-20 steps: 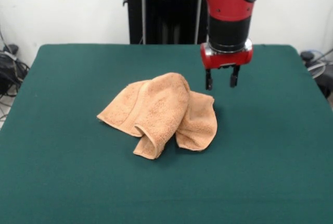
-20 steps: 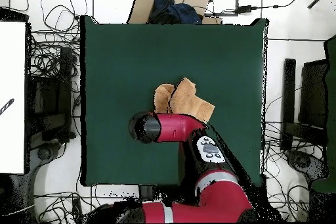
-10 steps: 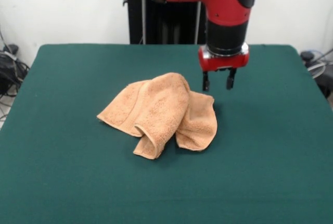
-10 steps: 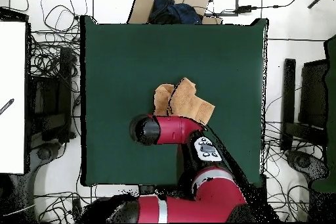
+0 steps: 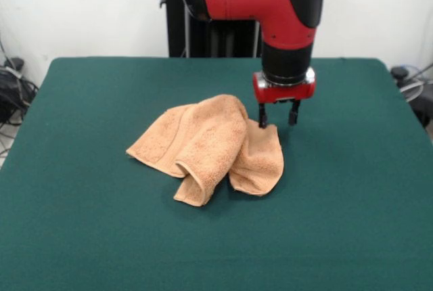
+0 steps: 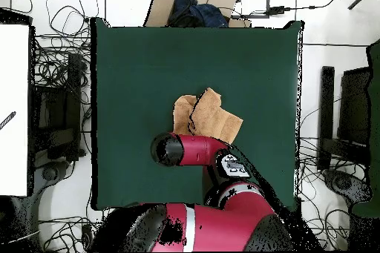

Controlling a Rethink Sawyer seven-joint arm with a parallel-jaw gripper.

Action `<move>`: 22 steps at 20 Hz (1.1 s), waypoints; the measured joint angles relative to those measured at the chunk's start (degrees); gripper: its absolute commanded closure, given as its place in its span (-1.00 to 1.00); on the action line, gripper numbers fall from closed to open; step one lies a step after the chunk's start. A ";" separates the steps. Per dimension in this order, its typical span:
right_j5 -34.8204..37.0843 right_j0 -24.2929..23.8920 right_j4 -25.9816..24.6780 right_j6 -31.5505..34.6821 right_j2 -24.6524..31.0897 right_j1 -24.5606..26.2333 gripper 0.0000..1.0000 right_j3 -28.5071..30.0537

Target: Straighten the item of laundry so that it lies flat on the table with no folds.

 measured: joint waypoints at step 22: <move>-0.77 -0.08 0.01 0.00 -0.07 0.09 -1.00 0.02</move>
